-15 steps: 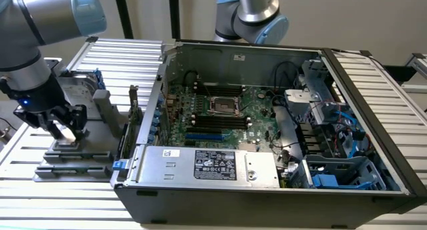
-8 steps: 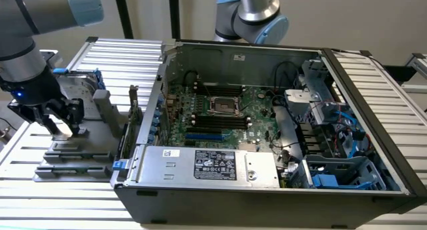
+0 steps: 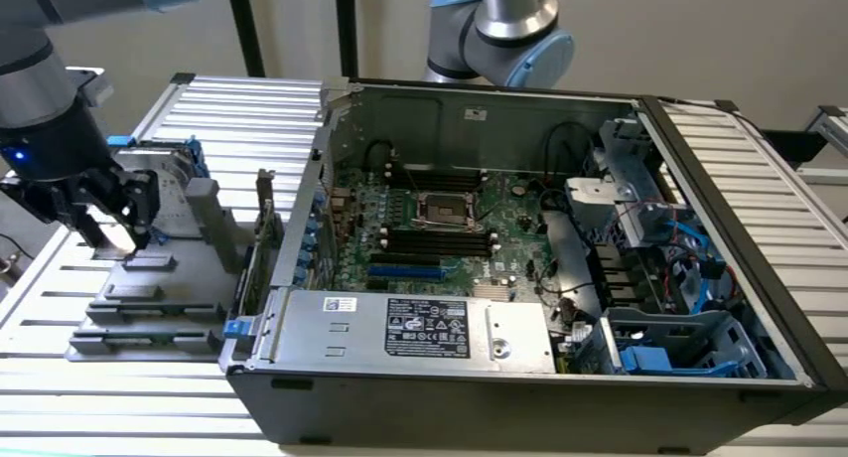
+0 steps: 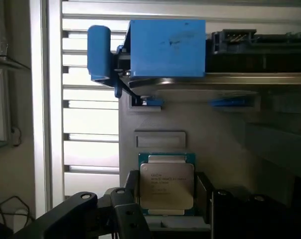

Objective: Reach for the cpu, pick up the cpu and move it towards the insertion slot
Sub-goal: 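Pick up the cpu and move it towards the insertion slot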

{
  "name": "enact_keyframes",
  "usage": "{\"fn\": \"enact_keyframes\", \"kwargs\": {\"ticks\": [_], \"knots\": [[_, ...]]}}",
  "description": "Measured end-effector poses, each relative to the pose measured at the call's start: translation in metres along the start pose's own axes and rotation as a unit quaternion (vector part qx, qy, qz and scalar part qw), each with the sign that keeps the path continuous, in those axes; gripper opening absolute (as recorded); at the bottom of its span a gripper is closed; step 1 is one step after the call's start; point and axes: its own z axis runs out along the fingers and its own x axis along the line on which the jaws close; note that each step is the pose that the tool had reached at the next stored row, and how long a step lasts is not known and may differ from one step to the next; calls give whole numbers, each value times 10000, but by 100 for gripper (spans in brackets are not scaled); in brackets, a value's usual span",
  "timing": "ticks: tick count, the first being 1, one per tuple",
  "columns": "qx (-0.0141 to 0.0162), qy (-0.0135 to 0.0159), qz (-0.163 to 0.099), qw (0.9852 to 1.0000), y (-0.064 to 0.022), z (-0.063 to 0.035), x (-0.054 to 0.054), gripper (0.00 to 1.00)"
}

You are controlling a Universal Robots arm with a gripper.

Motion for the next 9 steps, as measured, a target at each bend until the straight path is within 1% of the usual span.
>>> {"fn": "enact_keyframes", "kwargs": {"ticks": [4,9], "knots": [[1,5,0,10000,-4,-180,-85,55],[2,10,0,10000,-11,-413,-244,55]]}}
